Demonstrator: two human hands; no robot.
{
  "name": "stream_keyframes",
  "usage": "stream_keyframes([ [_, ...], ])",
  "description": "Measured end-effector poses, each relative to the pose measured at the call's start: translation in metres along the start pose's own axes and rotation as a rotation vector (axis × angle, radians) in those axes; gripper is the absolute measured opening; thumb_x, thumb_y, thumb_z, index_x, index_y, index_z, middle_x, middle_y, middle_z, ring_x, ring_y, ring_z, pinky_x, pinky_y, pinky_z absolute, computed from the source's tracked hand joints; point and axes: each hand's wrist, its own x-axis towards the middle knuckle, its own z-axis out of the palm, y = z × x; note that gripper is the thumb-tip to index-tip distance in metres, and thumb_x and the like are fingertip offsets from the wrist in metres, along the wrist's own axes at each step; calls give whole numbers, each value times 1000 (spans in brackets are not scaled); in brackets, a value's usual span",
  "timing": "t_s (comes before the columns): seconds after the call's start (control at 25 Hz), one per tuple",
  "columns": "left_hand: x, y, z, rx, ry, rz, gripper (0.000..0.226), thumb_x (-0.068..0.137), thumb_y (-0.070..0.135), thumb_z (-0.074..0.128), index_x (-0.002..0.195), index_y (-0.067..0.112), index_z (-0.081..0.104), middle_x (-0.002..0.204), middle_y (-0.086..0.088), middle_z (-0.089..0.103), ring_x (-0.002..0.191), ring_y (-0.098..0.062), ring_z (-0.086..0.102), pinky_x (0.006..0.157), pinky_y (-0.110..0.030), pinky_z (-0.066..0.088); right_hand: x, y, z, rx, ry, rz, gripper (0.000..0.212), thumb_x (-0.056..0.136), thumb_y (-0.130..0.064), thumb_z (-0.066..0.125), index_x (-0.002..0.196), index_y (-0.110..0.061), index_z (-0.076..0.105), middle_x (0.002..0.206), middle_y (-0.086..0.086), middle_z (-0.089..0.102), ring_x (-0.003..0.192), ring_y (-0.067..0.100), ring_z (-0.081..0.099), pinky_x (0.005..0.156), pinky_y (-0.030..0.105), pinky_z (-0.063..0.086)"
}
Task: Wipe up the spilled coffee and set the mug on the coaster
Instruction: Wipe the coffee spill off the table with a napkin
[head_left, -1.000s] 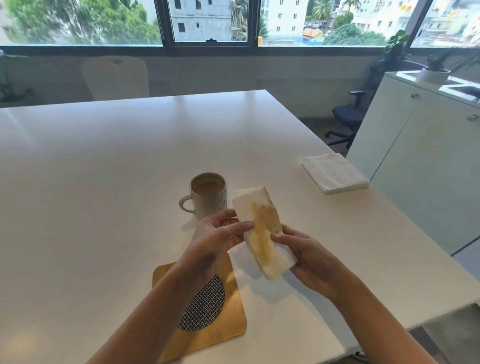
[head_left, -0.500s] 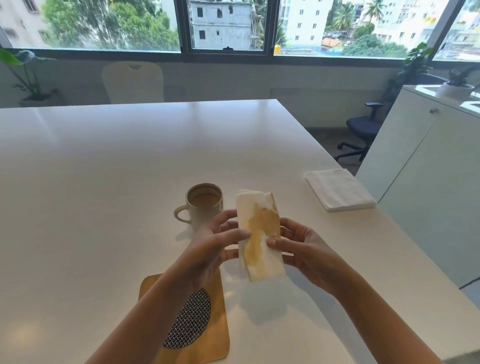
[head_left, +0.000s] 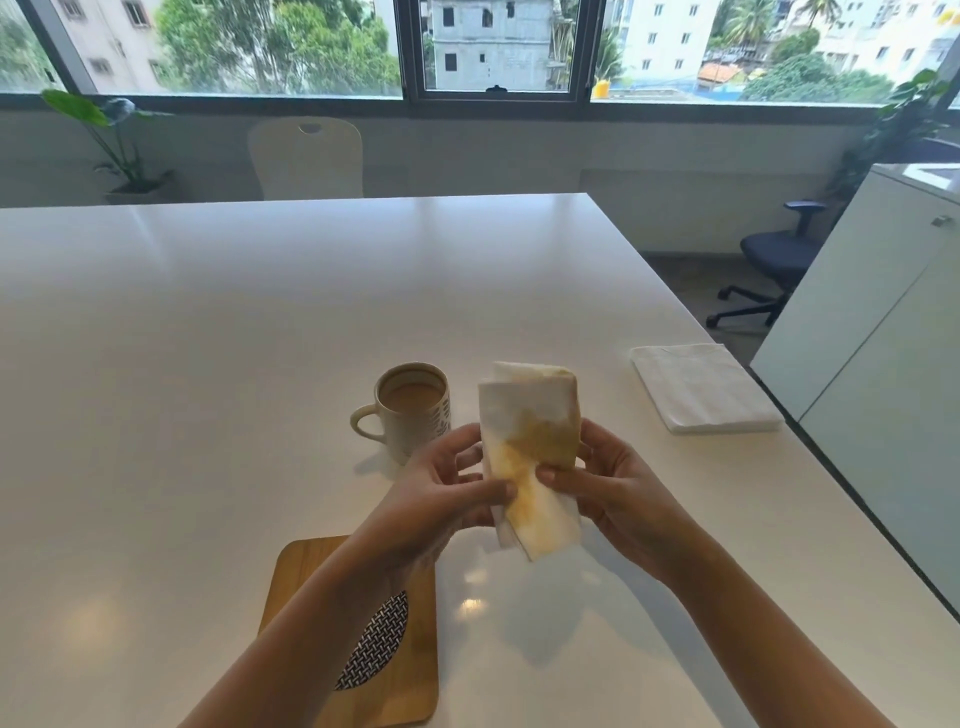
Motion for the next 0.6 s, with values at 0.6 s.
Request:
stream_keyframes([
  [0.6,-5,-3,3,-3,20,21,62,71,-1,78,127,20,65,118,-9,72,105,-32,72,81,-35,60,0,-11,-28,-201,-198,-92,41,93,-4,62,130,-20,58,133,7,62,113,30,66,85,35,59],
])
